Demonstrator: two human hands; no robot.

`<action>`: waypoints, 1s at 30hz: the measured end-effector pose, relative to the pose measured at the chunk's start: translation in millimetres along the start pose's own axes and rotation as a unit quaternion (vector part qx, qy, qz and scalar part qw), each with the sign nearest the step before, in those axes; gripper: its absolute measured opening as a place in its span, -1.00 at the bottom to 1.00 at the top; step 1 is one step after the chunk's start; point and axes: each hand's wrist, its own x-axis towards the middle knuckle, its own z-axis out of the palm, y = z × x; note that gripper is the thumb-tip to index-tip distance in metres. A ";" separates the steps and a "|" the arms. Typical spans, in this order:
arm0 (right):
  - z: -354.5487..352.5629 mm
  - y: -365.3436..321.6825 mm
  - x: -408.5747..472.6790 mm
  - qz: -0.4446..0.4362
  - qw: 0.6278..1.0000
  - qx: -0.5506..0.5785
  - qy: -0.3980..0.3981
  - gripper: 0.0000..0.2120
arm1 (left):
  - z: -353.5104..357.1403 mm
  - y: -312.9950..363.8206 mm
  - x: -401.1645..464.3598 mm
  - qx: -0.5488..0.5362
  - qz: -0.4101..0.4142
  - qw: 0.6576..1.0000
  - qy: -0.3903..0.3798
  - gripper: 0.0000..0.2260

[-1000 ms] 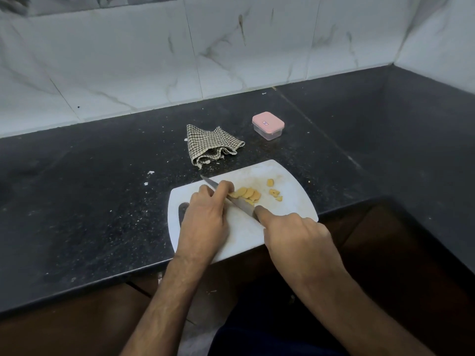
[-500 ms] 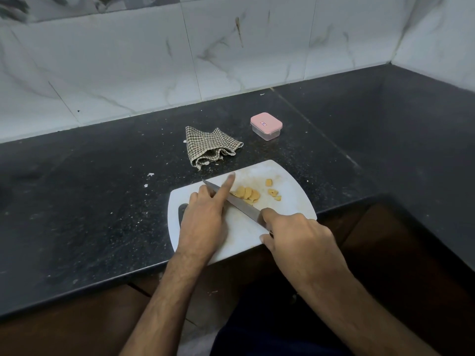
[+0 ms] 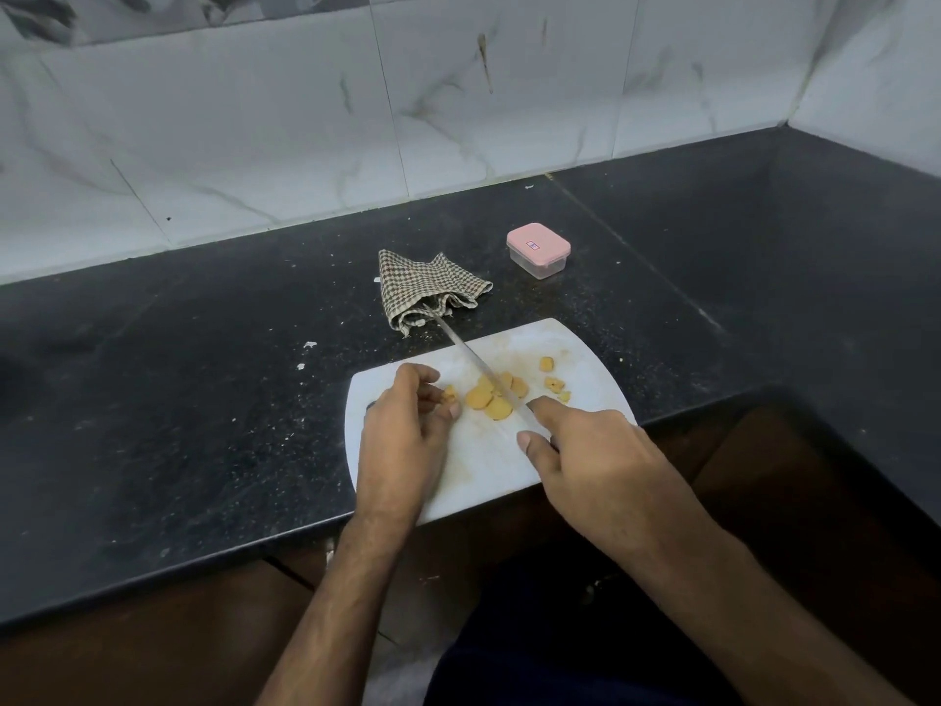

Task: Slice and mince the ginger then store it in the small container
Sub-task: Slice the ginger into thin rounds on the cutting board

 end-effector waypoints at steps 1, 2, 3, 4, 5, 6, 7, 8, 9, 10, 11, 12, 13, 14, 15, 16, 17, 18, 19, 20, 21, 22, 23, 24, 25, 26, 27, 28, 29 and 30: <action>3.2 -1.1 0.9 -0.002 1.000 0.004 -0.008 -0.64 | -0.6 0.5 -0.1 0.000 0.002 1.000 0.001 -0.73; 6.8 -2.4 1.4 -0.003 1.000 0.004 -0.018 -0.65 | -1.0 0.6 0.0 0.004 0.003 1.000 -0.001 -0.74; 10.2 -3.9 2.0 -0.003 1.000 0.006 -0.027 -0.66 | -1.6 0.7 0.0 0.006 0.003 1.000 -0.004 -0.75; 12.7 -5.8 1.8 -0.001 0.999 0.008 -0.038 -0.68 | -2.4 0.5 0.1 0.003 0.001 1.000 -0.010 -0.75; 14.8 -7.8 2.1 -0.001 0.999 0.009 -0.045 -0.69 | -3.4 0.1 0.2 -0.004 -0.003 1.000 -0.017 -0.75; 16.5 -9.6 1.9 -0.001 0.999 0.007 -0.051 -0.69 | -4.7 -0.4 0.6 -0.014 -0.008 1.000 -0.022 -0.76; 17.5 -10.9 2.0 -0.004 0.999 0.005 -0.049 -0.70 | -5.8 -0.8 0.9 -0.023 -0.012 0.999 -0.026 -0.77; 18.0 -12.3 1.5 -0.008 0.999 0.002 -0.045 -0.71 | -6.5 -1.0 1.0 -0.028 -0.013 0.999 -0.028 -0.80; 18.6 -13.3 1.6 -0.012 0.999 0.000 -0.039 -0.73 | -6.2 -1.2 1.1 -0.028 -0.011 0.999 -0.028 -0.82; 18.9 -14.4 1.6 -0.014 0.999 -0.004 -0.037 -0.75 | -5.3 -1.0 1.1 -0.023 -0.007 0.999 -0.026 -0.83; 19.8 -15.5 2.4 -0.015 0.999 -0.006 -0.039 -0.76 | -4.2 -1.1 1.0 -0.014 -0.003 1.000 -0.023 -0.84; 20.6 -17.1 2.8 -0.012 0.999 -0.012 -0.044 -0.77 | -3.1 -0.8 0.6 -0.004 0.001 1.000 -0.020 -0.85; 21.5 -18.8 3.0 -0.011 0.999 -0.019 -0.046 -0.78 | -2.3 -0.3 0.2 0.003 0.003 1.000 -0.016 -0.85; 22.5 -20.9 3.3 -0.009 0.998 -0.031 -0.049 -0.78 | -1.9 0.6 -0.1 0.008 0.004 1.000 -0.013 -0.86; 23.1 -21.9 3.1 -0.012 0.998 -0.041 -0.043 -0.78 | -1.5 1.3 -0.3 0.012 0.007 1.000 -0.009 -0.86; 23.9 -23.0 2.4 -0.015 0.998 -0.052 -0.036 -0.78 | -1.2 2.0 -0.1 0.018 0.010 1.000 -0.006 -0.87; 24.9 -23.8 2.1 -0.021 0.998 -0.059 -0.024 -0.79 | -1.0 2.6 0.1 0.026 0.013 1.000 -0.002 -0.88; 25.4 -24.5 1.0 -0.026 0.998 -0.063 -0.014 -0.80 | -0.8 3.0 0.2 0.036 0.015 0.999 0.000 -0.89; 25.8 -24.7 1.0 -0.029 0.997 -0.065 -0.007 -0.81 | -0.6 3.4 0.1 0.043 0.016 0.999 0.001 -0.90; 25.4 -25.0 0.5 -0.027 0.997 -0.070 -0.007 -0.81 | -0.6 4.0 0.0 0.046 0.017 0.999 0.000 -0.90; 24.8 -25.4 0.9 -0.022 0.997 -0.074 -0.011 -0.80 | -0.6 4.2 -0.1 0.046 0.019 0.999 -0.001 -0.92; 24.2 -25.4 0.9 -0.018 0.997 -0.078 -0.017 -0.80 | -0.7 4.4 -0.2 0.046 0.023 0.999 -0.003 -0.93; 23.6 -25.7 1.5 -0.016 0.997 -0.079 -0.020 -0.79 | -1.0 4.9 -0.3 0.048 0.026 0.998 -0.005 -0.95; 23.0 -26.6 2.0 -0.012 0.996 -0.080 -0.027 -0.78 | -1.4 6.1 -0.4 0.052 0.026 0.998 -0.006 -0.96; 22.1 -26.9 2.4 -0.011 0.996 -0.080 -0.032 -0.76 | -1.9 7.3 -0.2 0.058 0.026 0.998 -0.005 -0.96; 22.1 -28.1 2.9 -0.008 0.996 -0.082 -0.041 -0.74 | -2.0 8.1 0.1 0.065 0.024 0.998 -0.003 -0.95; 22.7 -29.1 3.4 -0.005 0.995 -0.086 -0.047 -0.72 | -2.0 8.2 0.4 0.072 0.022 0.997 -0.002 -0.95; 23.1 -30.4 2.8 -0.002 0.995 -0.088 -0.050 -0.71 | -2.1 8.3 0.6 0.079 0.020 0.997 -0.003 -0.94; 23.9 -31.2 2.5 0.000 0.995 -0.091 -0.050 -0.70 | -2.2 8.5 0.7 0.086 0.016 0.996 -0.007 -0.93; 24.3 -31.8 1.6 0.000 0.995 -0.092 -0.048 -0.70 | -2.5 9.1 1.0 0.093 0.013 0.995 -0.012 -0.92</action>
